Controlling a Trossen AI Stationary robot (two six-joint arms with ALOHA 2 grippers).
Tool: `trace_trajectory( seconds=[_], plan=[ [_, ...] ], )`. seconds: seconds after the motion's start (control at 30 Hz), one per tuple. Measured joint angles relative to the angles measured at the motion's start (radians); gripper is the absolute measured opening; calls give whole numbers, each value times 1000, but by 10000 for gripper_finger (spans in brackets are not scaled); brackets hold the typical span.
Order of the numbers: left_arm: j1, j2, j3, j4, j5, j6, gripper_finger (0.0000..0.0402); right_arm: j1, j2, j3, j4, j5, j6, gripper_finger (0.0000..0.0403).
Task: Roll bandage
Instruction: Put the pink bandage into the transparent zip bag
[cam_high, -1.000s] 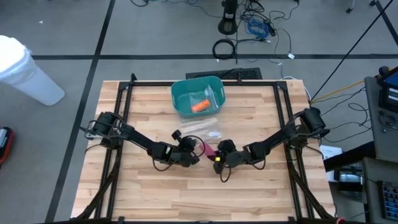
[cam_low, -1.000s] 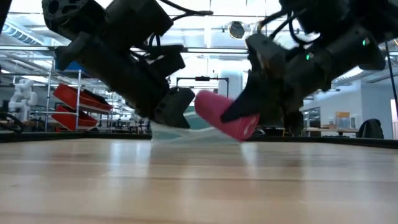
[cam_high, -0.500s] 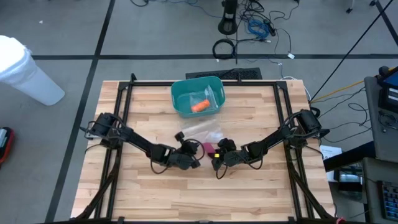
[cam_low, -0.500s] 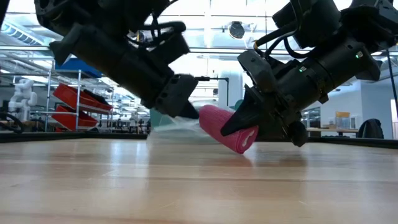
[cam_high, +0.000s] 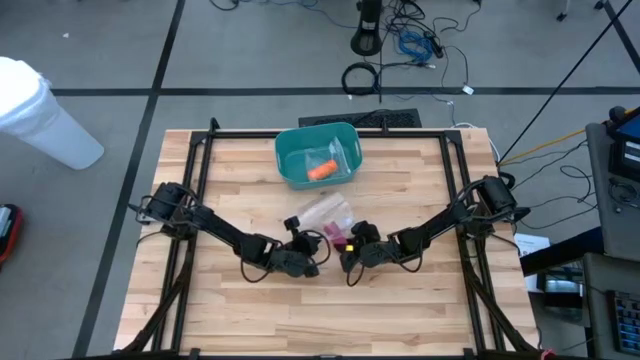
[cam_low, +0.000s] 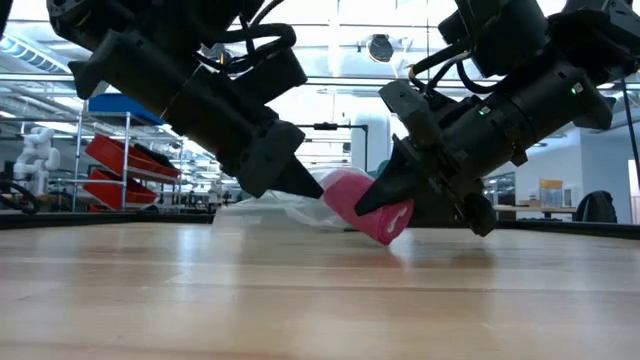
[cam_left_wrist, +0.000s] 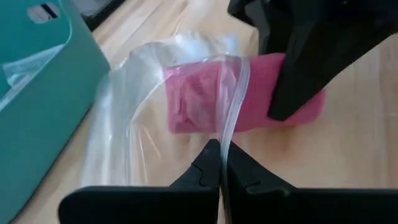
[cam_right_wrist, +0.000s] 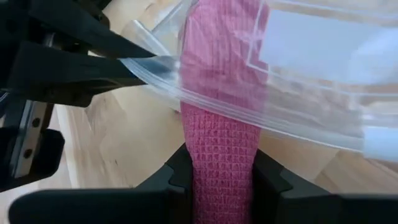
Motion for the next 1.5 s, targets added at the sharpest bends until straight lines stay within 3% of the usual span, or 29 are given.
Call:
trace_trajectory(
  seconds=[0.27,0.43,0.8,1.0,1.17,1.27,1.4,1.5],
  plan=[
    [14,0,20,-23,127,-35,0,-12,0,0,2,-52,68,87],
    [5,0,62,-41,119,-25,0,-43,-4,4,-83,-163,87,94],
    [12,18,79,-133,119,-43,0,-88,-10,1,-62,-183,36,120],
    [13,33,79,-124,123,-35,0,-132,-32,-1,-65,-356,-4,149],
    [17,37,79,-121,147,-62,0,-143,-80,-3,-98,-444,-11,164],
    [22,32,82,-116,194,-85,0,-154,-129,-3,-153,-495,-110,170],
    [28,32,106,-114,277,-112,0,-167,-228,-3,-259,-484,-172,179],
    [27,32,125,-116,285,-114,0,-167,-292,-3,-303,-472,-211,187]
  ],
)
